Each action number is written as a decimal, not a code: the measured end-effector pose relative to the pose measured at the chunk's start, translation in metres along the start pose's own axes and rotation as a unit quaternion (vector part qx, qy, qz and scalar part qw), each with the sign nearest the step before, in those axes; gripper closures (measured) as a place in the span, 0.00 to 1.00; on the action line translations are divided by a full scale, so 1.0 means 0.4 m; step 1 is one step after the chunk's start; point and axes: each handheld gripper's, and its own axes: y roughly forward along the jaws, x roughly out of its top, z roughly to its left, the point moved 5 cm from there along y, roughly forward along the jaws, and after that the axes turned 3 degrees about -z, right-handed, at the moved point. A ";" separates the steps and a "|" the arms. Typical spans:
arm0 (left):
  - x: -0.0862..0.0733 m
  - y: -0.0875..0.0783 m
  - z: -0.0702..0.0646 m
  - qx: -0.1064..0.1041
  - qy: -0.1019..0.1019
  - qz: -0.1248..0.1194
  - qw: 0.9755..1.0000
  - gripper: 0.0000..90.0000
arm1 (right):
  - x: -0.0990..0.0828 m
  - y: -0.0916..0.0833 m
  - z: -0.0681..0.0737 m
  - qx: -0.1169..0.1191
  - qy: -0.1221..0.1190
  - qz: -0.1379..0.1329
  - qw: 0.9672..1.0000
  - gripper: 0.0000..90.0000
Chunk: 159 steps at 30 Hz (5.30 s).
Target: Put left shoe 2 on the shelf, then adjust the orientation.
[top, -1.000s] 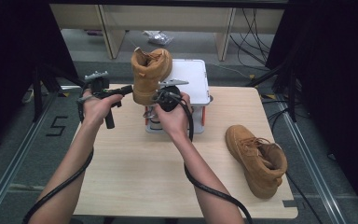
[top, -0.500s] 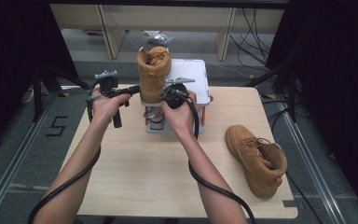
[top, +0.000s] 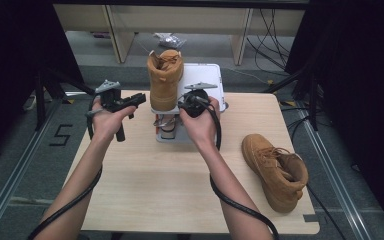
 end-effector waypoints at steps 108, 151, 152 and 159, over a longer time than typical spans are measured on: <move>-0.274 -0.155 -0.011 0.022 0.024 0.016 0.999 0.61 | -0.420 -0.493 -0.537 -0.139 0.162 0.392 0.895 0.85; -0.265 -0.151 0.012 0.026 0.008 0.011 1.000 0.61 | -0.288 -0.503 -0.581 -0.057 0.324 0.284 0.901 0.92; -0.265 -0.151 0.012 0.026 0.006 0.009 1.000 0.61 | -0.287 -0.503 -0.586 -0.058 0.312 0.281 0.906 0.92; -0.264 -0.151 0.010 0.022 0.003 0.007 1.000 0.61 | -0.277 -0.506 -0.581 -0.052 0.335 0.269 0.901 0.92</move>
